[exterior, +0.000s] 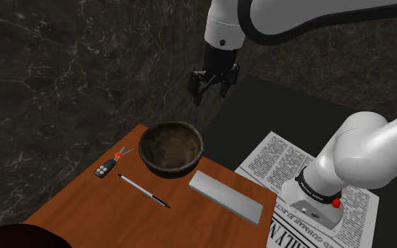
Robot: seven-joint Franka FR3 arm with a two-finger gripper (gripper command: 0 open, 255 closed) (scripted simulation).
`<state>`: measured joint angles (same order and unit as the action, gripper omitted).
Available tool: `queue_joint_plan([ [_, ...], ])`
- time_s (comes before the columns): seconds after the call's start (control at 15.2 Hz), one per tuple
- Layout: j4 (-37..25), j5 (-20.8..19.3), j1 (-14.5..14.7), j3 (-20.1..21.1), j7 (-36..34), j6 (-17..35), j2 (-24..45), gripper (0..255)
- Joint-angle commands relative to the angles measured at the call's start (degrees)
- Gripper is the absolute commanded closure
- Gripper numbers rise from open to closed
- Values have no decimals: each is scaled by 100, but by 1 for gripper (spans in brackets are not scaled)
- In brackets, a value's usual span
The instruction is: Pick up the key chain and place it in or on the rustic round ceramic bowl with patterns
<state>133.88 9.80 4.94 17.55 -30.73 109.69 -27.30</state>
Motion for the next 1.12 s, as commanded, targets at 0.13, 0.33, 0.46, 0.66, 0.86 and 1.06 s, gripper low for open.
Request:
queue_joint_plan([
  [0.13, -336, -53, 39, 458, -597, 353, 659, 0],
  [0.33, -672, -212, 55, 794, -1085, 586, 1231, 0],
  [0.46, -933, -382, 69, 1002, -1433, 717, 1644, 0],
  [0.66, -1382, -732, 123, 1274, -1989, 864, 2309, 0],
  [0.86, -1906, -1179, 254, 1461, -2566, 935, 3023, 0],
  [1.06, -2512, -1665, 490, 1539, -3119, 918, 3765, 0],
])
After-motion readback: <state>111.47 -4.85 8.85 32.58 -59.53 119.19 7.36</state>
